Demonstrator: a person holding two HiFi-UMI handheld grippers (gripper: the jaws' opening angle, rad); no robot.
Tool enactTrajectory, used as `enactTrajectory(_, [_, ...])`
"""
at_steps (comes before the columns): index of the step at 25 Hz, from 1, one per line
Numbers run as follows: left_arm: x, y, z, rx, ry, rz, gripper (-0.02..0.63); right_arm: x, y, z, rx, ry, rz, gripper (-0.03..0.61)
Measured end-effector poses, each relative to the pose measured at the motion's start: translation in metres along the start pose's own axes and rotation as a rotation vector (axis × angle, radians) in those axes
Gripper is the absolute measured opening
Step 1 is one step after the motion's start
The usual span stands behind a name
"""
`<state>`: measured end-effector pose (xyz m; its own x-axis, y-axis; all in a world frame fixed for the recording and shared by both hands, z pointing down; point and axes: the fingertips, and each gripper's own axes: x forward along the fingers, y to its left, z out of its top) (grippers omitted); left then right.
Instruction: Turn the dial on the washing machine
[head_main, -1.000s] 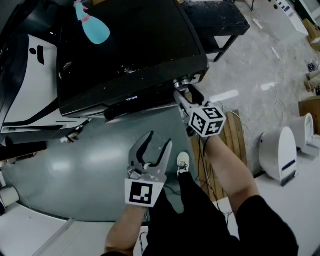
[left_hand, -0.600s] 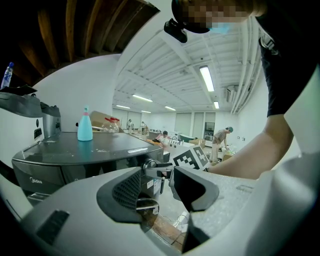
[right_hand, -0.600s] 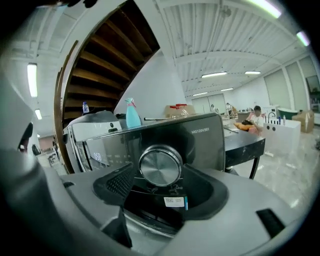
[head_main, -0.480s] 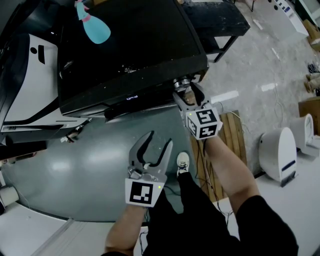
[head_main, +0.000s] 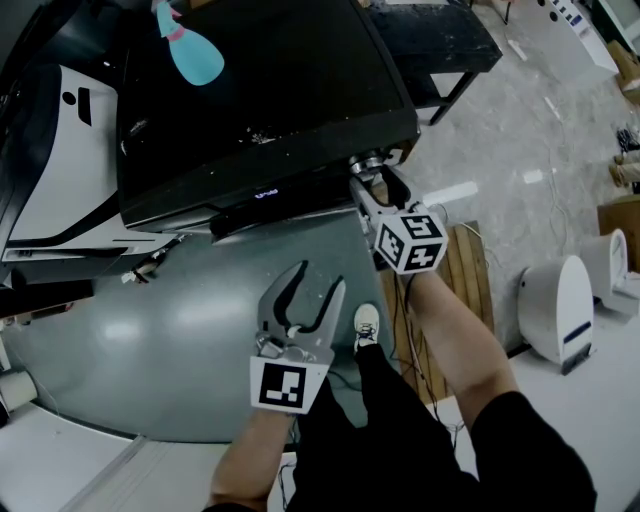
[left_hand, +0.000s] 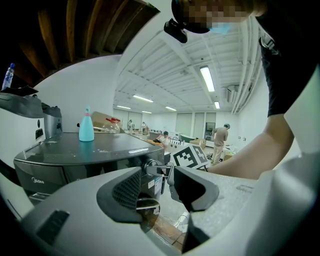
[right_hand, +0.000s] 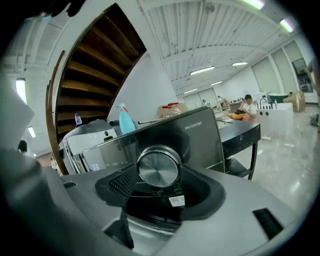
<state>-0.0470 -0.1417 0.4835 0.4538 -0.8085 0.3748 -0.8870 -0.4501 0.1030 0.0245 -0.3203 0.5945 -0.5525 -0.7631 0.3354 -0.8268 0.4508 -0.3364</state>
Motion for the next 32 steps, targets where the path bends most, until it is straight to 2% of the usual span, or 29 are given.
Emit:
enactTrajectory(5, [-0.001, 0.0, -0.001, -0.004, 0.001, 0.002, 0.187, 0.0, -0.003, -0.002, 0.305, -0.024, 0.08, 0.27])
enactTrajectory(6, [-0.001, 0.0, -0.001, -0.005, 0.001, 0.002, 0.187, 0.0, -0.003, -0.003, 0.338, -0.027, 0.089, 0.27])
enactTrajectory(8, [-0.001, -0.001, -0.002, -0.004, 0.001, 0.002, 0.187, 0.0, -0.003, -0.003, 0.335, -0.03, 0.088, 0.27])
enactTrajectory(16, [-0.002, -0.001, -0.001, -0.003, 0.0, 0.0, 0.187, 0.0, 0.0, -0.001, 0.171, -0.013, 0.049, 0.301])
enactTrajectory(23, [0.0, -0.001, 0.0, -0.004, -0.003, -0.004, 0.187, -0.002, 0.001, 0.005, -0.041, -0.001, 0.018, 0.308])
enactTrajectory(29, [0.003, -0.001, 0.001, -0.001, -0.003, -0.007, 0.187, -0.001, 0.005, 0.009, -0.298, 0.019, -0.013, 0.299])
enactTrajectory(32, [0.003, -0.001, 0.0, 0.001, 0.0, -0.01, 0.187, 0.001, 0.006, 0.007, -0.339, 0.032, -0.02, 0.291])
